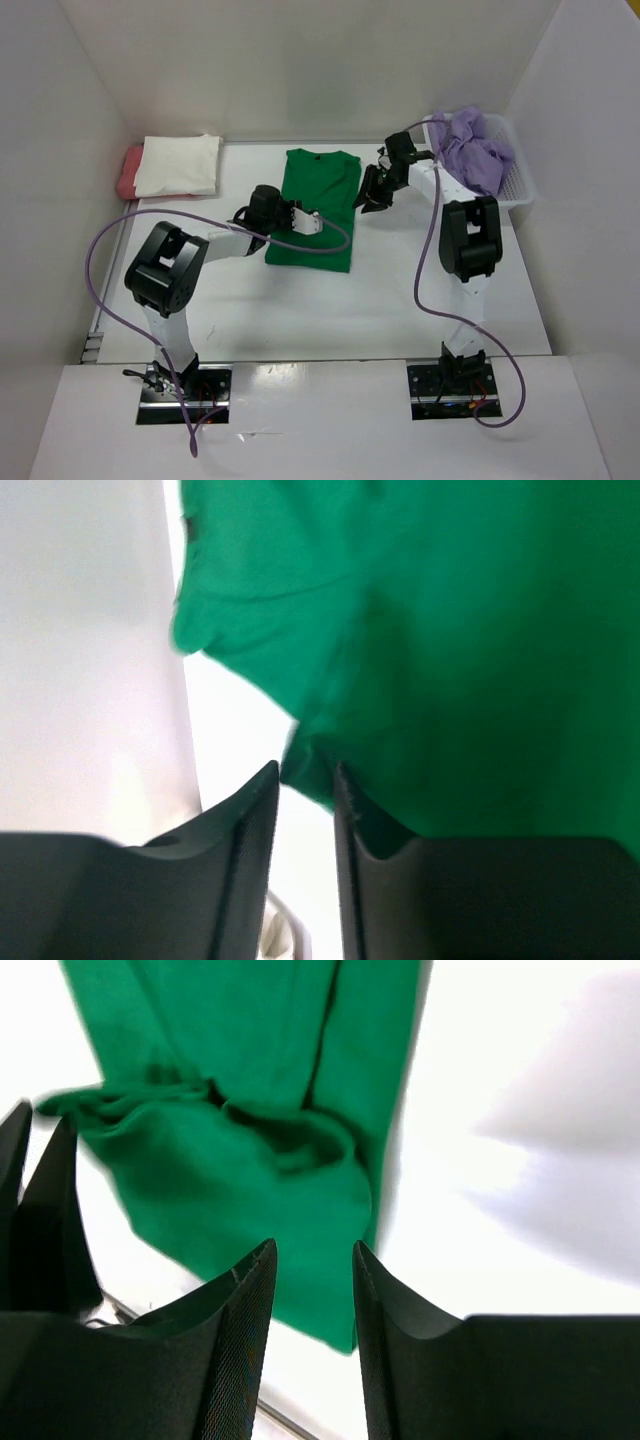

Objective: Fold and stack the t-shirts
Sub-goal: Fold the folded rectangular tshirt in 1/3 of the way, then grab one side of the 2/3 rectangular tshirt with both arms

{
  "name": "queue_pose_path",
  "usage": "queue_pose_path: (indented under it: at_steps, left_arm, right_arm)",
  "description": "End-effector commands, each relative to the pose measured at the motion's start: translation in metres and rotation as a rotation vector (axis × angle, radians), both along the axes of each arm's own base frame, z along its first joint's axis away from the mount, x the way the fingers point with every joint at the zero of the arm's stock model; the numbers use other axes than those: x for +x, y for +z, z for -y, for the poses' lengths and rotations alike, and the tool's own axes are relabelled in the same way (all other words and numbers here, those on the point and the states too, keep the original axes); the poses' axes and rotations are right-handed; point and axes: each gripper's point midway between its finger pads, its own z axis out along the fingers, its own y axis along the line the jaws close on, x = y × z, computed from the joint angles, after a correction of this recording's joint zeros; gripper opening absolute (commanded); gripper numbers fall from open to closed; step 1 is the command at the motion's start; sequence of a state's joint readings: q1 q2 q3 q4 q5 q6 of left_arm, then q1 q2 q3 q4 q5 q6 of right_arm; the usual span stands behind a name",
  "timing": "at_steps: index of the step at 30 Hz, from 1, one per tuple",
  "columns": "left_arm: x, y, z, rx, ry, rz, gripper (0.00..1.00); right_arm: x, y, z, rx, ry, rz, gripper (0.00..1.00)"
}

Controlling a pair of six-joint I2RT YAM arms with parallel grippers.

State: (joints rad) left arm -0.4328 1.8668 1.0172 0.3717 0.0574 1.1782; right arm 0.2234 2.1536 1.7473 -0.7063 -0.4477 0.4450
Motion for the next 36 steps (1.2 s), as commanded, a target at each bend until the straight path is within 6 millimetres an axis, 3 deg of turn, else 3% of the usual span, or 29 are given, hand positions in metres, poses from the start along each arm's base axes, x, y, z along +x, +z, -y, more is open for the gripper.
queue_pose_path:
  at_steps: [1, 2, 3, 5, 8, 9, 10, 11, 12, 13, 14, 15, 17, 18, 19, 25, 30, 36]
  left_arm:
    - [0.029, 0.047, -0.009, -0.097, 0.138, 0.130, 0.39]
    - [0.032, 0.050, -0.019, -0.095, 0.183, 0.142, 0.51]
    - [0.035, 0.060, -0.021, -0.108, 0.201, 0.162, 0.53]
    - [0.035, 0.066, -0.025, -0.106, 0.219, 0.176, 0.56]
    - [0.034, 0.092, -0.028, -0.090, 0.214, 0.224, 0.64]
    - [0.025, 0.082, -0.023, -0.047, 0.154, 0.166, 0.65]
    - [0.015, 0.091, -0.022, -0.017, 0.104, 0.155, 0.68]
    - [-0.007, 0.071, -0.020, 0.084, 0.023, 0.050, 0.70]
    - [-0.029, 0.073, -0.007, 0.086, -0.080, -0.003, 0.72]
    - [-0.049, 0.062, -0.007, 0.117, -0.142, -0.082, 0.77]
    - [-0.087, 0.036, -0.012, 0.176, -0.210, -0.247, 0.79]
    - [-0.110, 0.027, -0.018, 0.227, -0.285, -0.293, 0.80]
    - [-0.148, 0.003, -0.025, 0.284, -0.356, -0.400, 0.83]
    - [-0.165, -0.017, -0.036, 0.310, -0.351, -0.452, 0.84]
    - [-0.172, -0.025, -0.041, 0.325, -0.345, -0.474, 0.84]
    - [-0.171, -0.041, -0.032, 0.266, -0.307, -0.469, 0.86]
    - [-0.168, -0.049, -0.032, 0.265, -0.301, -0.442, 0.86]
    - [-0.154, -0.060, -0.037, 0.279, -0.240, -0.402, 0.71]
  right_arm:
    - [0.005, 0.065, 0.003, 0.013, 0.001, 0.208, 0.41]
    - [-0.007, 0.054, 0.005, 0.008, -0.005, 0.168, 0.38]
    - [-0.014, 0.060, 0.002, 0.012, 0.005, 0.181, 0.36]
    - [-0.034, 0.046, 0.000, 0.016, 0.015, 0.134, 0.30]
    - [-0.059, 0.034, -0.006, 0.022, 0.028, 0.085, 0.29]
    - [-0.067, 0.033, -0.011, 0.024, 0.033, 0.071, 0.31]
    - [-0.080, 0.031, -0.014, 0.025, 0.036, 0.052, 0.34]
    - [-0.085, 0.030, -0.014, 0.016, 0.030, 0.045, 0.45]
    - [-0.094, 0.022, -0.013, -0.001, 0.025, 0.022, 0.52]
    - [-0.103, 0.025, -0.020, 0.007, 0.029, 0.016, 0.56]
    - [-0.105, 0.024, -0.021, 0.000, 0.025, 0.022, 0.60]
    - [-0.115, 0.014, -0.022, -0.014, 0.023, -0.008, 0.62]
    - [-0.121, 0.014, -0.031, -0.008, 0.016, -0.006, 0.63]
    - [-0.124, 0.007, -0.029, -0.017, -0.001, -0.021, 0.63]
    - [-0.128, 0.005, -0.032, -0.014, -0.013, -0.043, 0.63]
    - [-0.128, -0.015, -0.033, -0.008, -0.046, -0.074, 0.63]
    - [-0.130, -0.017, -0.038, 0.001, -0.040, -0.083, 0.63]
    - [-0.130, -0.027, -0.038, -0.005, -0.048, -0.106, 0.63]
